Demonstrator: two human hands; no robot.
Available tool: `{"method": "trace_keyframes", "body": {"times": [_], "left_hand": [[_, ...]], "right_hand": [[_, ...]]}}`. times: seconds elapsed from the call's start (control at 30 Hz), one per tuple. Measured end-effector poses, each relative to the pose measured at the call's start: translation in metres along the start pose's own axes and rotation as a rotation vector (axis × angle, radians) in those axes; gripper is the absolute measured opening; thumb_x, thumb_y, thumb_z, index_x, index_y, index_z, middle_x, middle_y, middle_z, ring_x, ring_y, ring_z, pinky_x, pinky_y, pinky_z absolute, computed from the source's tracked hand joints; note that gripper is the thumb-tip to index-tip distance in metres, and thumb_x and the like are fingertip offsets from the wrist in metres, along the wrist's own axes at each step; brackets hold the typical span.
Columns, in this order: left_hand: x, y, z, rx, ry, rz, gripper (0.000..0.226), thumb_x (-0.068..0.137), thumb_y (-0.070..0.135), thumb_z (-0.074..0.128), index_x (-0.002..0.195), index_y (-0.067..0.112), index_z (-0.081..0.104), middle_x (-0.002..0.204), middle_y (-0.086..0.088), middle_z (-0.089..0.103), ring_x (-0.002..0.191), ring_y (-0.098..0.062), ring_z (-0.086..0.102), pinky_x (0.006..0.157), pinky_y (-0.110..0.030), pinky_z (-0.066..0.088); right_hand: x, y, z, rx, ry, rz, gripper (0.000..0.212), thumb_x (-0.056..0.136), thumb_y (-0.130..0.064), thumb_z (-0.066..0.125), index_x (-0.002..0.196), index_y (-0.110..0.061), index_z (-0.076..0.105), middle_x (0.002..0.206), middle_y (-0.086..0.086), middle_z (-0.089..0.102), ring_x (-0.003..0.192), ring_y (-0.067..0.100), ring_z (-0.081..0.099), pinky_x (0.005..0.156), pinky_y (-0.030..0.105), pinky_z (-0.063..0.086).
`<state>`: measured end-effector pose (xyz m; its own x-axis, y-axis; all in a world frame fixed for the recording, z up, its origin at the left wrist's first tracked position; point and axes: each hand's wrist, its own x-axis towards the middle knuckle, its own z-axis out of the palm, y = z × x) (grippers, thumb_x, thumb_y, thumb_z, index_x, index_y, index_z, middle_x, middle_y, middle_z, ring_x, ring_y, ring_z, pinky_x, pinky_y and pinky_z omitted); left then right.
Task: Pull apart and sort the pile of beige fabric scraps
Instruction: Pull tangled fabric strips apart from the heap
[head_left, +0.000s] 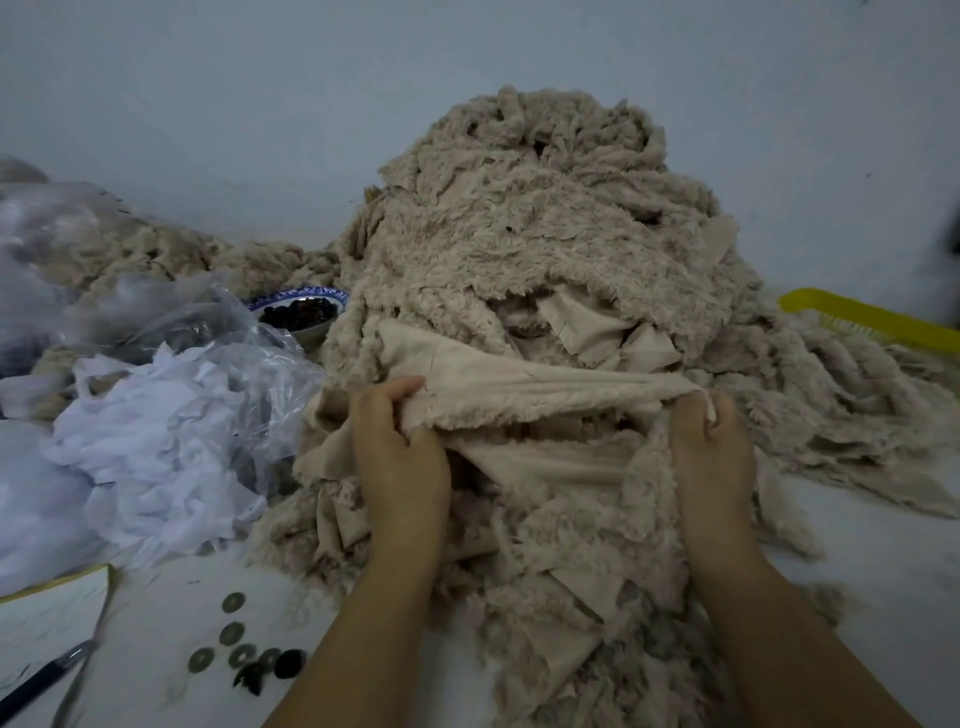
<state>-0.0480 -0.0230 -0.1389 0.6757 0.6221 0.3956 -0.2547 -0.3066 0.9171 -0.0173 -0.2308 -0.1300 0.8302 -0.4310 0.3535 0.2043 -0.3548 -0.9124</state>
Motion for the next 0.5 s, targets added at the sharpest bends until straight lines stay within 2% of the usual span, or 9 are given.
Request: {"method": "trace_keyframes", "body": {"times": [0.07, 0.13, 0.17, 0.23, 0.3, 0.37, 0.43, 0.47, 0.5], "left_hand": [[0.001, 0.000, -0.002, -0.056, 0.090, -0.047, 0.047, 0.090, 0.001, 0.048, 0.099, 0.046, 0.055, 0.111, 0.024, 0.052, 0.104, 0.003, 0.052, 0.091, -0.016, 0.045], [0.006, -0.001, -0.003, -0.158, 0.173, -0.168, 0.029, 0.098, 0.016, 0.049, 0.099, 0.044, 0.059, 0.104, 0.019, 0.063, 0.089, 0.006, 0.060, 0.074, -0.016, 0.050], [0.010, -0.003, -0.006, -0.220, 0.215, -0.252, 0.022, 0.102, 0.023, 0.046, 0.098, 0.039, 0.061, 0.095, 0.016, 0.067, 0.079, 0.003, 0.063, 0.068, -0.022, 0.053], [0.021, -0.005, -0.013, -0.394, 0.234, -0.370, 0.027, 0.107, 0.030, 0.037, 0.095, 0.027, 0.060, 0.078, 0.008, 0.069, 0.064, -0.008, 0.063, 0.057, -0.031, 0.051], [0.024, -0.003, -0.015, -0.455, 0.162, -0.365, 0.032, 0.108, 0.034, 0.036, 0.094, 0.021, 0.061, 0.073, 0.004, 0.070, 0.057, -0.009, 0.060, 0.048, -0.027, 0.048], [0.015, 0.004, -0.009, -0.351, 0.055, -0.295, 0.035, 0.107, 0.035, 0.040, 0.089, 0.020, 0.065, 0.070, 0.006, 0.070, 0.053, -0.006, 0.060, 0.045, -0.020, 0.047], [0.002, 0.010, 0.000, -0.284, -0.098, -0.280, 0.039, 0.107, 0.034, 0.042, 0.083, 0.016, 0.067, 0.065, 0.005, 0.070, 0.048, -0.005, 0.057, 0.044, -0.017, 0.045], [-0.004, 0.011, 0.004, -0.283, -0.214, -0.282, 0.041, 0.106, 0.035, 0.043, 0.081, 0.015, 0.068, 0.066, 0.002, 0.071, 0.049, -0.007, 0.058, 0.045, -0.018, 0.046], [-0.010, 0.013, 0.006, -0.276, -0.336, -0.268, 0.042, 0.106, 0.037, 0.043, 0.080, 0.017, 0.070, 0.069, 0.000, 0.072, 0.052, -0.009, 0.061, 0.048, -0.019, 0.049]], "right_hand": [[0.000, 0.002, 0.001, 0.028, 0.032, 0.037, 0.035, 0.104, -0.017, 0.041, 0.070, -0.018, 0.032, 0.065, 0.000, 0.028, 0.046, 0.002, 0.031, 0.045, 0.019, 0.026], [0.006, 0.004, -0.004, 0.094, 0.088, 0.126, 0.024, 0.104, -0.019, 0.039, 0.082, -0.011, 0.042, 0.072, 0.000, 0.037, 0.056, 0.003, 0.036, 0.056, 0.022, 0.031], [0.011, 0.007, -0.008, 0.123, 0.118, 0.202, 0.019, 0.104, -0.021, 0.037, 0.095, -0.009, 0.049, 0.082, 0.002, 0.047, 0.068, 0.005, 0.046, 0.066, 0.023, 0.036], [0.022, 0.014, -0.017, 0.150, 0.175, 0.351, 0.032, 0.103, -0.023, 0.035, 0.119, -0.004, 0.054, 0.109, 0.012, 0.056, 0.099, 0.023, 0.054, 0.081, 0.028, 0.035], [0.029, 0.016, -0.022, 0.172, 0.167, 0.437, 0.038, 0.102, -0.028, 0.036, 0.126, -0.006, 0.055, 0.120, 0.013, 0.055, 0.106, 0.026, 0.051, 0.083, 0.032, 0.034], [0.024, 0.012, -0.017, 0.238, 0.077, 0.419, 0.029, 0.100, -0.032, 0.043, 0.115, -0.013, 0.059, 0.108, 0.003, 0.059, 0.098, 0.017, 0.055, 0.077, 0.027, 0.040], [0.014, 0.006, -0.012, 0.375, -0.091, 0.386, 0.024, 0.096, -0.028, 0.052, 0.104, -0.011, 0.065, 0.090, -0.004, 0.069, 0.079, 0.005, 0.066, 0.061, 0.017, 0.048], [0.009, 0.002, -0.011, 0.481, -0.194, 0.400, 0.026, 0.092, -0.028, 0.057, 0.104, -0.009, 0.069, 0.090, -0.006, 0.073, 0.079, 0.002, 0.069, 0.064, 0.017, 0.052], [0.006, -0.001, -0.009, 0.589, -0.281, 0.442, 0.030, 0.087, -0.029, 0.062, 0.107, -0.009, 0.071, 0.097, -0.004, 0.076, 0.088, 0.007, 0.072, 0.075, 0.024, 0.056]]}}
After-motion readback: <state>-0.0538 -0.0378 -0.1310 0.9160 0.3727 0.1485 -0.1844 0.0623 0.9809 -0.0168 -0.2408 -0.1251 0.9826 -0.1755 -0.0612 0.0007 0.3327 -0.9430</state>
